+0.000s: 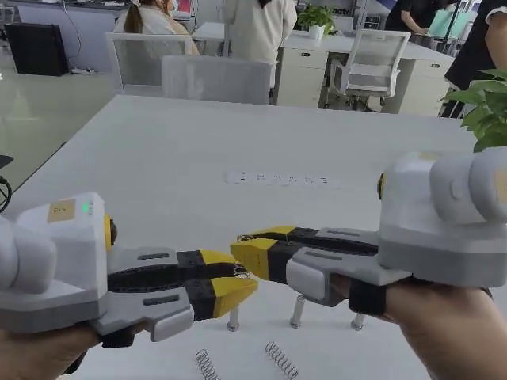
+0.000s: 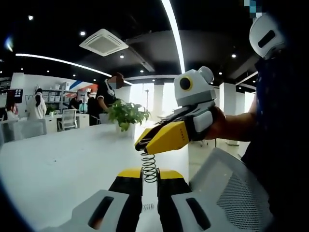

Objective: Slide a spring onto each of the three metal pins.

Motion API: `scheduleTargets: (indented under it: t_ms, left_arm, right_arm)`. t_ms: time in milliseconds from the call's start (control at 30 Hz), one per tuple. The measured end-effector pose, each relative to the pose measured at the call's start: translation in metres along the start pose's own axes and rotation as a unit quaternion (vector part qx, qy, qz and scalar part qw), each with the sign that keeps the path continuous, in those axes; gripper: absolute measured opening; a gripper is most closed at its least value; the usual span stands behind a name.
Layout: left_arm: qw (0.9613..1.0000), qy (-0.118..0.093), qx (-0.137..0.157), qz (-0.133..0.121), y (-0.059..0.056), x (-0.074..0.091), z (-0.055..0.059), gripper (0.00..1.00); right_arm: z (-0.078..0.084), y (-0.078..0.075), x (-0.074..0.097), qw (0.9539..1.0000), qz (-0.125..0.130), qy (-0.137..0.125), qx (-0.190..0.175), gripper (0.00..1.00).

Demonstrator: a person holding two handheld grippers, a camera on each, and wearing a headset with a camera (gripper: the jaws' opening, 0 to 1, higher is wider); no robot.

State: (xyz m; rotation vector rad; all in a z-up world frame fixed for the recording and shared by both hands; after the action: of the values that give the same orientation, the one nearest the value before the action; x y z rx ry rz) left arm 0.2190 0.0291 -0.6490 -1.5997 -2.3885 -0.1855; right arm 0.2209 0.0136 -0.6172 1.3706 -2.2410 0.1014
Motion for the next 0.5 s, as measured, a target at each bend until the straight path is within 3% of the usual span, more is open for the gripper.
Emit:
scheduleTargets:
  t_ms: [267,500]
  left_arm:
    - [0.9987,0.03,-0.038,0.015,-0.008,-0.003,0.005,0.03]
    - [0.9946,0.063,-0.075,0.036,-0.019,-0.008,0.011,0.02]
  right_arm:
    - [0.01,0.005,0.005,0.9963,-0.012,0.07,0.048,0.07]
    - [0.023,0.009,0.012,0.9845,-0.044,0.152,0.076,0.07]
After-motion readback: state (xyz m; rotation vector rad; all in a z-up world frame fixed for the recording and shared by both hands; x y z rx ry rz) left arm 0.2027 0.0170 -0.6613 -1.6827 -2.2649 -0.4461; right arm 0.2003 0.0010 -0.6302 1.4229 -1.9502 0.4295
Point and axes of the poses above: the centre of the closed fingertips' face, and the gripper's own axes: x roughly backward along the fingers, y roughly to its left, z roughly out of its underside, the point moved 2 cm from there along x, roughly backward along the fingers, and after that the axes turned 10 degrees about y, right-handed, at the moved point
